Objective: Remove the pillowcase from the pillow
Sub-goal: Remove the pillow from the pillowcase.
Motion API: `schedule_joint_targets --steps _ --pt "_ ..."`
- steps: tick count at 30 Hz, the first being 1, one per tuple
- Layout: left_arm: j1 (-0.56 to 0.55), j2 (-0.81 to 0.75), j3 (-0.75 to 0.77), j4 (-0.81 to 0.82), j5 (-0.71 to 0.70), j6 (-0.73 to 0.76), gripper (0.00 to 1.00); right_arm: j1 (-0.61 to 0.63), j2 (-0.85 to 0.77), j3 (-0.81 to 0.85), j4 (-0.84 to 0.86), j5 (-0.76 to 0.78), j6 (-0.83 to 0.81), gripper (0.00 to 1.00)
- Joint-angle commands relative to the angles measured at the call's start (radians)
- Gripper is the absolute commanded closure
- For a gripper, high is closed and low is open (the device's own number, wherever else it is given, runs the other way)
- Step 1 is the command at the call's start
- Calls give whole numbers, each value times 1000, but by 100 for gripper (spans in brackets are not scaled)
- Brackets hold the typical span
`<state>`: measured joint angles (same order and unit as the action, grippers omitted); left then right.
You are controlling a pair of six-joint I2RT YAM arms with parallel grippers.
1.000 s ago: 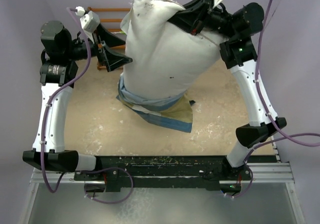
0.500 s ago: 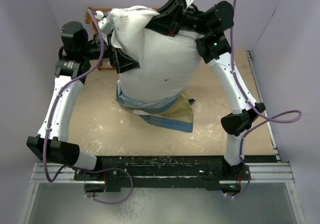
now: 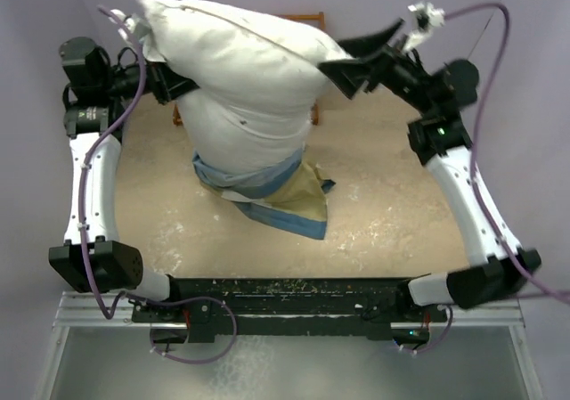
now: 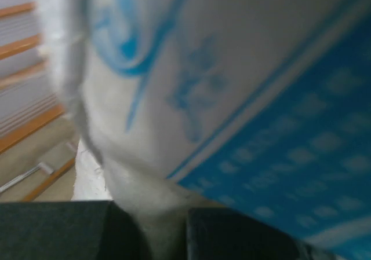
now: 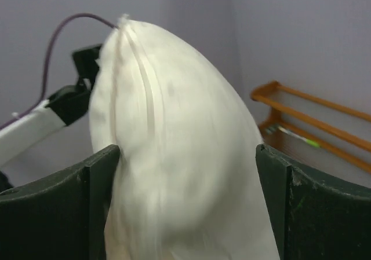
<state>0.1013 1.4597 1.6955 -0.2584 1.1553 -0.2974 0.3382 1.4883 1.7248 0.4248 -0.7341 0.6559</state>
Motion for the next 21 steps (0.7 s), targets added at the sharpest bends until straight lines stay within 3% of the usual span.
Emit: schedule_joint_targets --steps 1,4,7,9,16,21 --pt "104 -11 21 91 3 -29 100 -94 -244 -402 28 114 -110 0" --pt "112 -14 -2 88 22 -21 100 -97 -325 -672 -27 185 -195 1" --pt "114 -12 -7 86 25 -19 100 -97 -328 -918 113 180 -190 3" --pt "114 -6 0 75 28 -15 100 -88 -270 -989 181 159 -184 4" --pt "115 -4 24 48 59 -11 100 -43 24 -915 184 233 -201 3" --pt "115 -6 41 49 79 -33 100 -32 193 -795 257 169 -231 3"
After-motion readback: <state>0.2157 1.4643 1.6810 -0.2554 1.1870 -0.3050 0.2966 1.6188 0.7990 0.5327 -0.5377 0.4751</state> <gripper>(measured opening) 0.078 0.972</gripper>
